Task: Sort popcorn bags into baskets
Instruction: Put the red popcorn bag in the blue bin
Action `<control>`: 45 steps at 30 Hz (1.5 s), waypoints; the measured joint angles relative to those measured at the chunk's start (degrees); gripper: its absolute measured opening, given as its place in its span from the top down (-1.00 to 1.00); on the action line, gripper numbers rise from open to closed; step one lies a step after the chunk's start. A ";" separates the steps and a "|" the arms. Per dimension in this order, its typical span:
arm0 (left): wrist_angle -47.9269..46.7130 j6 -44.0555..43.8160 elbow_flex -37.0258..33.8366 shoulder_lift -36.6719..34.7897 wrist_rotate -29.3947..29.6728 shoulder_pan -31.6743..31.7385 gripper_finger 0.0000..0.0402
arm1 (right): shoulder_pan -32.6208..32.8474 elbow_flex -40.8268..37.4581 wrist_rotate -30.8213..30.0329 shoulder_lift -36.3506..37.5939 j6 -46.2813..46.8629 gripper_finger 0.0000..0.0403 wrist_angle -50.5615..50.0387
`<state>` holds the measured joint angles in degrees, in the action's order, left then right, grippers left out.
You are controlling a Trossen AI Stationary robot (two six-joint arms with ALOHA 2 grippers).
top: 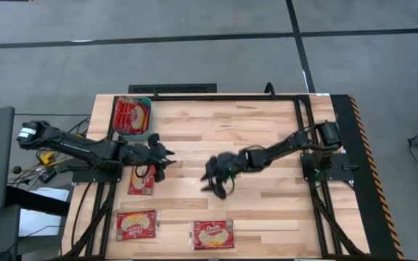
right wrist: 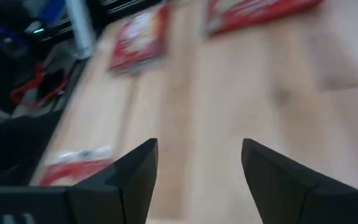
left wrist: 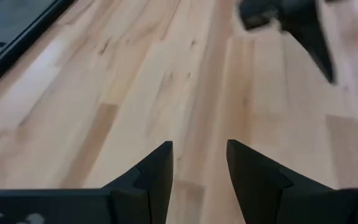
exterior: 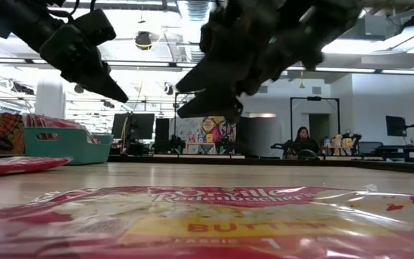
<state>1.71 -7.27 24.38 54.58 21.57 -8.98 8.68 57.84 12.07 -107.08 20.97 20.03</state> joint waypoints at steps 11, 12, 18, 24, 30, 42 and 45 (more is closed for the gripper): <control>8.66 -8.01 0.00 3.52 -5.21 -9.37 0.29 | 18.79 1.86 -5.45 0.23 13.95 0.07 -14.03; 9.10 -8.36 0.00 3.52 -5.34 -10.30 0.30 | 19.85 2.19 -6.59 0.01 14.74 0.10 -14.28; 9.86 -7.21 0.00 3.52 -2.80 -12.58 0.30 | 23.36 2.21 -16.94 -0.07 16.85 0.26 -19.63; 9.87 -5.63 0.00 3.52 1.35 -12.41 0.30 | 23.11 2.21 -19.29 -0.07 17.14 0.30 -20.57; 9.13 -5.51 0.00 3.52 1.60 -12.38 0.30 | 23.30 2.21 -18.73 -0.07 16.21 0.27 -20.48; 4.95 -6.12 -0.02 3.54 5.89 -12.35 0.30 | 23.41 2.48 -16.79 -6.58 13.47 -0.14 -16.54; 5.18 -6.17 -0.02 3.54 5.89 -12.34 0.30 | 23.16 2.52 -16.91 -7.19 13.21 -0.02 -17.91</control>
<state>6.89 -13.44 24.36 58.13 27.47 -21.32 31.84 60.36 -4.83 -114.27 34.18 2.12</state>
